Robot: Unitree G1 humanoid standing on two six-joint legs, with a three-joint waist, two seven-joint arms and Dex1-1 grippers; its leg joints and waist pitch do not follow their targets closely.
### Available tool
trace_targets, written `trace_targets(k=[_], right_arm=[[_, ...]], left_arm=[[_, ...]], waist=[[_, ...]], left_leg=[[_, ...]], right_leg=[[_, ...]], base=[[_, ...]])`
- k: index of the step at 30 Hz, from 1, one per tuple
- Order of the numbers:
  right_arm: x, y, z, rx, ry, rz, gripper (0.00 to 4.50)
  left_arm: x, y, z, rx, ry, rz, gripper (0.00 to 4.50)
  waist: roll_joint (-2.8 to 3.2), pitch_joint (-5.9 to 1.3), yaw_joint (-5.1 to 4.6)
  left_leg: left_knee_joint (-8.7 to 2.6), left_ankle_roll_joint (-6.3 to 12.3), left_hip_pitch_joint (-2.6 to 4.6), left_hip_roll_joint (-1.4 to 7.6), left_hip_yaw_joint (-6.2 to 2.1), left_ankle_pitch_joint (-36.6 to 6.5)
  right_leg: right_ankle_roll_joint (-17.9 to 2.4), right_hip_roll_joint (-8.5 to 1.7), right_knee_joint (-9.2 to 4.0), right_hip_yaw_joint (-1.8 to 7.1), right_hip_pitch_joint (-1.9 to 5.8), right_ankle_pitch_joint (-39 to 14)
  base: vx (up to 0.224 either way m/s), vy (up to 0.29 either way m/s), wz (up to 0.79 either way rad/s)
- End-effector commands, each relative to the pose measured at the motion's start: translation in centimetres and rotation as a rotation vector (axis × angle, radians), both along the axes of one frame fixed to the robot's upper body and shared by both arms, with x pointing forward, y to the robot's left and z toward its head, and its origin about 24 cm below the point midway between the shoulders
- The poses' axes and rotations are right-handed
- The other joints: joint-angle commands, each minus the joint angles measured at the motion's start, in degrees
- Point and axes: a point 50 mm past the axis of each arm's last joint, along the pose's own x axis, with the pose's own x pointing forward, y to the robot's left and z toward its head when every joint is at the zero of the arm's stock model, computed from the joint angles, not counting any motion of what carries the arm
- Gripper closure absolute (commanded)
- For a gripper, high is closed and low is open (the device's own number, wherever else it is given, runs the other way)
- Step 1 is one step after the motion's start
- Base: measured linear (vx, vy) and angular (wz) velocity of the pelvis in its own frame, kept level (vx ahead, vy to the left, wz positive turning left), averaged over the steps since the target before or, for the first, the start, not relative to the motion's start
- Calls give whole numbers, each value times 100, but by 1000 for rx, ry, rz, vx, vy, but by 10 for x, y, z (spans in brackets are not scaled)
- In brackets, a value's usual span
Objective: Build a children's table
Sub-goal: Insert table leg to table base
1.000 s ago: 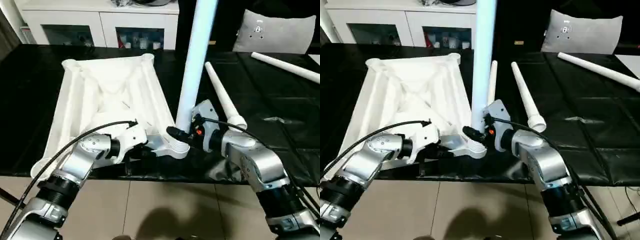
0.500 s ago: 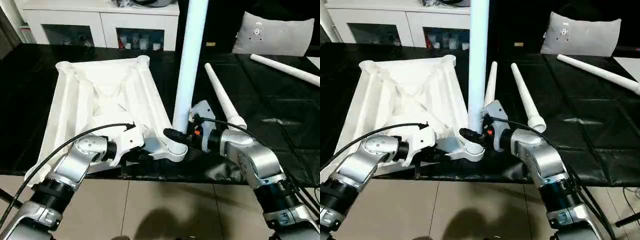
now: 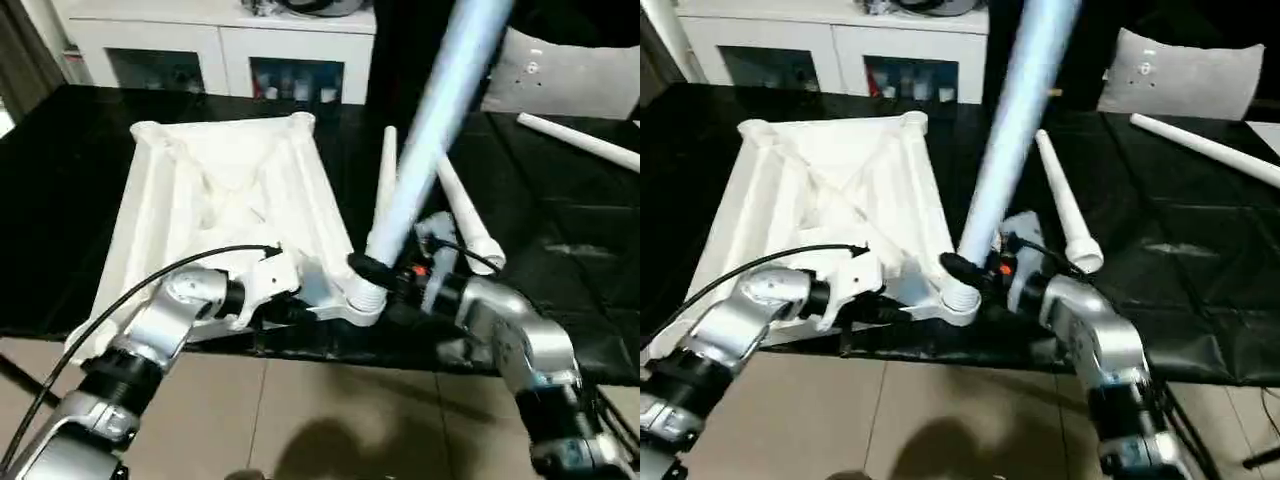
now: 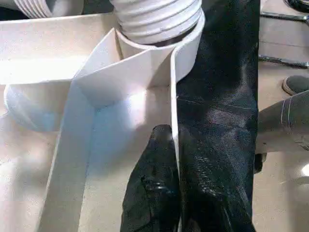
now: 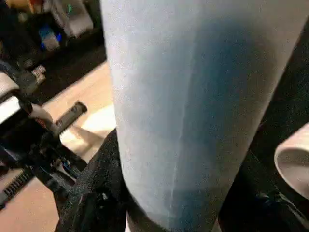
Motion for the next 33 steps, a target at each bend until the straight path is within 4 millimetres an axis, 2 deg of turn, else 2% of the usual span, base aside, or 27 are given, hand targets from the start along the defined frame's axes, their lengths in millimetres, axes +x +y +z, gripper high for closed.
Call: trace_targets(k=[1,2,6,7,11,12,14,15,16,18,19,20,23,28,30,32,33], right_arm=[[-8,-4,-17,-16,74,-14,261],[-10,-5,-20,-6,72,-26,261],[-14,-10,-24,-11,34,-87,261],[-15,-10,-26,-41,12,-96,261],[-14,-7,-30,-158,-24,-64,261],[-13,-6,-31,-190,-29,-48,261],[-13,-4,-33,-238,-14,-22,261],[-12,-1,-35,-277,-17,10,261],[-12,1,-36,-306,-15,35,261],[-12,5,-36,-334,-19,76,261],[-12,6,-37,-340,-17,89,261],[-13,7,-39,-353,-9,115,261],[-13,8,-41,-372,-2,136,261],[-13,9,-45,-397,16,171,261],[-15,9,-46,-403,15,181,261],[-17,10,-46,-396,20,192,261],[-18,11,-46,-391,21,195,261]], left_arm=[[2,-3,3,-17,-19,-2,450],[2,-3,3,-19,-19,-2,450],[4,-4,3,-22,-22,3,450],[4,-4,2,-22,-22,2,450],[3,-3,1,-12,-17,-12,450],[3,-3,1,-8,-17,-15,450],[2,-2,1,0,-17,-21,450],[2,-1,0,7,-16,-27,450],[1,-1,0,13,-14,-33,450],[0,-1,-1,23,-11,-47,450],[-1,-1,-1,27,-11,-54,450],[-1,0,-1,31,-11,-59,450],[0,0,-1,34,-12,-65,450],[2,2,2,56,-14,-90,450],[3,2,3,58,-15,-89,450],[7,4,5,62,-19,-86,450],[8,5,7,64,-20,-85,450]], waist=[[24,-361,17],[60,-360,32],[52,-365,47],[90,-367,52],[95,-345,36],[121,-328,23],[100,-293,-11],[109,-287,-20],[74,-292,-44],[89,-292,-69],[54,-295,-81],[55,-294,-93],[70,-290,-92],[81,-288,-142],[70,-280,-142],[71,-284,-140],[85,-282,-139]], left_leg=[[-414,394,-10,553,-176,-135],[-411,381,-7,551,-172,-138],[-418,375,-24,540,-171,-163],[-417,374,-21,537,-174,-187],[-432,329,-11,524,-171,-349],[-449,286,15,529,-176,-520],[-477,248,52,524,-182,-755],[-479,230,64,520,-183,-809],[-492,212,58,519,-194,-831],[-491,219,64,521,-193,-839],[-489,236,51,513,-195,-799],[-481,262,35,503,-190,-755],[-469,280,60,497,-175,-725],[-499,228,69,530,-201,-935],[-490,220,87,504,-191,-1003],[-498,222,76,510,-197,-972],[-494,223,85,506,-193,-981]], right_leg=[[-614,-792,-448,472,382,-1376],[-629,-798,-452,474,368,-1365],[-592,-803,-456,469,387,-1393],[-555,-800,-465,464,376,-1468],[-429,-785,-527,446,364,-1818],[-379,-786,-562,440,356,-2054],[-276,-778,-627,420,360,-2439],[-264,-781,-640,413,353,-2545],[-237,-785,-639,416,381,-2590],[-227,-795,-642,429,373,-2592],[-225,-804,-636,435,387,-2596],[-216,-805,-631,434,392,-2610],[-188,-789,-656,434,357,-2674],[-284,-783,-639,430,360,-2562],[-230,-783,-672,428,355,-2749],[-194,-780,-675,429,358,-2763],[-184,-778,-682,430,351,-2772]], base=[[0,0,0],[0,0,0],[0,0,0],[0,0,0],[0,0,0],[0,0,0],[0,0,0],[0,0,0],[0,0,0],[0,0,0],[0,0,0],[0,0,0],[0,0,0],[0,0,0],[0,0,0],[0,0,0],[0,0,0]])
